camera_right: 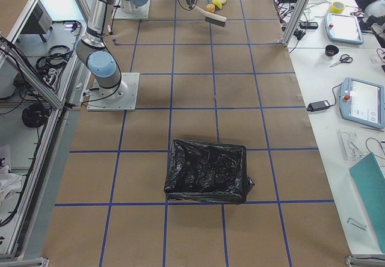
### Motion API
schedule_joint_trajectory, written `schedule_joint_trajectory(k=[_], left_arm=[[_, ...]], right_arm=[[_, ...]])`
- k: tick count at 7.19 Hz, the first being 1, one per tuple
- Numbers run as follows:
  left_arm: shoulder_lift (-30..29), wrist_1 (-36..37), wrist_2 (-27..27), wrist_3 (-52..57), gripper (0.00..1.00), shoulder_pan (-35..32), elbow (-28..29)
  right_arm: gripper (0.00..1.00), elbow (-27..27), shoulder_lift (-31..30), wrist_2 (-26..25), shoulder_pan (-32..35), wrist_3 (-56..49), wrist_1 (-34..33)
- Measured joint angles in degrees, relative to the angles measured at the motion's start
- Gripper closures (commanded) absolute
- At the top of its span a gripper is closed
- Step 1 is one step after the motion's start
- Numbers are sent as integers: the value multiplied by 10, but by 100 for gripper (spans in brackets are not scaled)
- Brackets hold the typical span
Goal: Sweep and dump trash in nearest bin
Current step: 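Sweep the sponge and potato pieces into the held dustpan with the right brush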
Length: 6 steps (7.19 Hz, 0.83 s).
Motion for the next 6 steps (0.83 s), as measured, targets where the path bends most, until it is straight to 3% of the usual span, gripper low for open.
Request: schedule_joint_trajectory(k=[3,6], left_arm=[[-13,6,-2,48,100,-1,-1],[-20,9,-1,53,100,-1,0]], right_arm=[[100,-99,74,7,26,69,1],[100,-112,89,20,41,86,20]])
